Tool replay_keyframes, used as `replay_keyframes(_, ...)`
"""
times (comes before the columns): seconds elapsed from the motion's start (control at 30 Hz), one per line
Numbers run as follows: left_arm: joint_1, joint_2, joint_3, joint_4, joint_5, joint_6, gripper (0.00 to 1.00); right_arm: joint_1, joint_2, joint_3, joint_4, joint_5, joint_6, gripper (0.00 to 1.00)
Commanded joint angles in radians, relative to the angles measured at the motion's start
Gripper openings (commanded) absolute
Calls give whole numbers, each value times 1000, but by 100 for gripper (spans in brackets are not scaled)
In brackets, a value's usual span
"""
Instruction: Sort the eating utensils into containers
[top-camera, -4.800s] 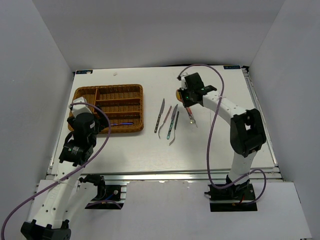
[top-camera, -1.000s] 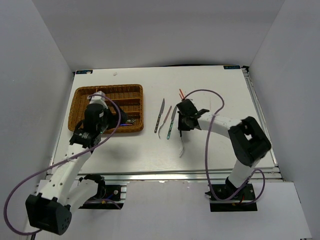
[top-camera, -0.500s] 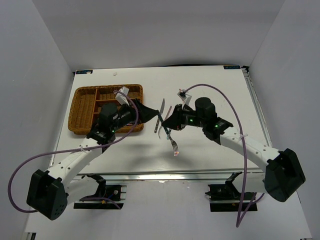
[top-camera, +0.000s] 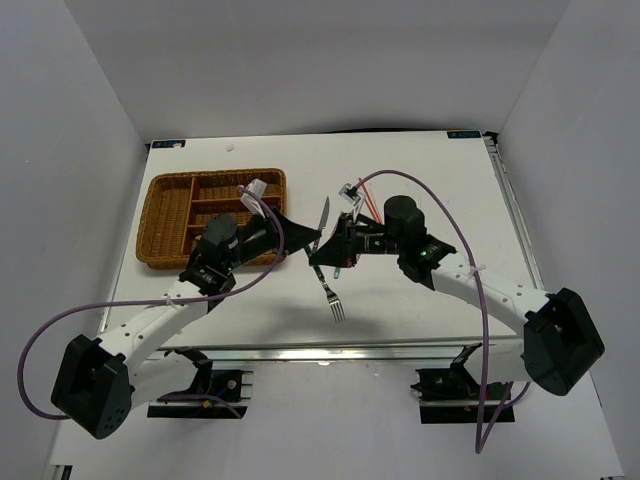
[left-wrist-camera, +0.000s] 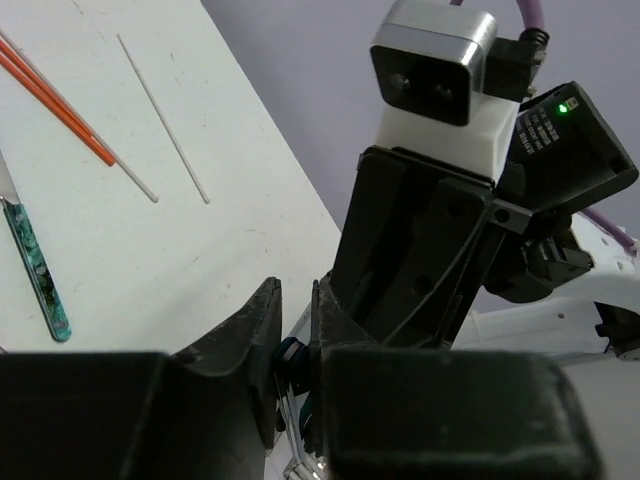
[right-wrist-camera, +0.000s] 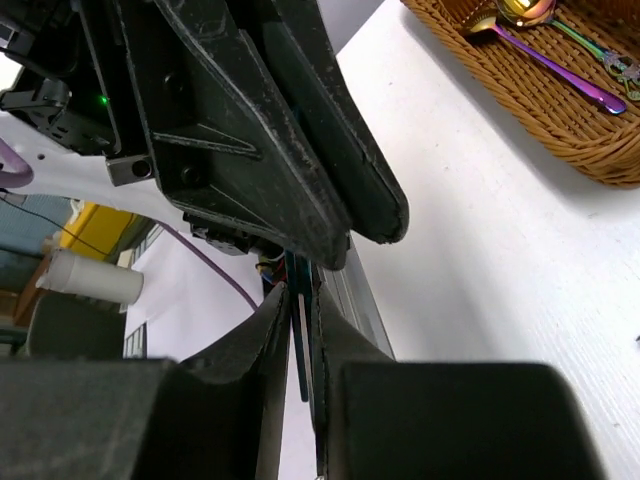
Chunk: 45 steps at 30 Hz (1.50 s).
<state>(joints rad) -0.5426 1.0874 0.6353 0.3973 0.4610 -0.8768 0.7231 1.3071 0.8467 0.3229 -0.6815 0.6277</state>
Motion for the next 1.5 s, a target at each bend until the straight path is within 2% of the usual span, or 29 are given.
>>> replay_keyframes(0.0,-3,-21,0,37,19,12,6,6,-2,31,79,-9,44,4)
replay_keyframes(0.03,-3,-27,3,23,8,15,1,-2,-3,34,62,0,43,8)
replay_keyframes(0.07,-3,-32,18,-30,-46,18,0,-10,-6,35,51,17,43,24)
replay_keyframes(0.1,-3,-35,29,-67,-94,27,0,-19,-15,37,41,29,46,33)
replay_keyframes(0.17,-2,-46,79,-209,-206,35,0,-59,-29,37,-14,72,49,43)
replay_keyframes(0.23,0,-46,122,-296,-376,41,0,-111,-51,43,-83,120,44,47)
replay_keyframes(0.27,3,-40,151,-386,-434,41,0,-128,-60,48,-179,198,35,60)
replay_keyframes(0.3,7,-35,203,-440,-569,33,0,-142,-78,67,-243,253,26,65)
replay_keyframes(0.33,12,-29,233,-527,-628,23,0,-168,-89,75,-301,302,1,71)
replay_keyframes(0.37,30,-15,260,-564,-681,10,0,-178,-101,80,-386,380,-11,74)
replay_keyframes(0.43,93,0,314,-609,-777,-37,0,-208,-144,83,-438,433,-42,78)
replay_keyframes(0.5,160,25,329,-606,-786,-95,0,-220,-178,83,-481,467,-60,78)
replay_keyframes(0.53,238,49,331,-598,-783,-120,0,-228,-190,91,-513,473,-78,78)
replay_keyframes(0.63,363,101,351,-581,-797,-162,0,-231,-204,101,-551,479,-106,78)
replay_keyframes(0.73,423,193,401,-560,-849,-140,0,-234,-233,95,-568,477,-137,79)
replay_keyframes(0.83,466,279,420,-487,-852,-129,0,-232,-253,81,-575,478,-152,79)
replay_keyframes(0.93,487,356,443,-442,-838,-139,1,-232,-259,54,-542,407,-144,79)
replay_keyframes(1.33,500,476,397,-327,-832,-228,12,-234,-272,29,-581,441,-203,80)
replay_keyframes(1.43,500,493,374,-313,-811,-235,27,-232,-269,31,-582,447,-206,80)
replay_keyframes(1.47,500,488,357,-301,-806,-246,43,-232,-266,29,-578,448,-206,81)
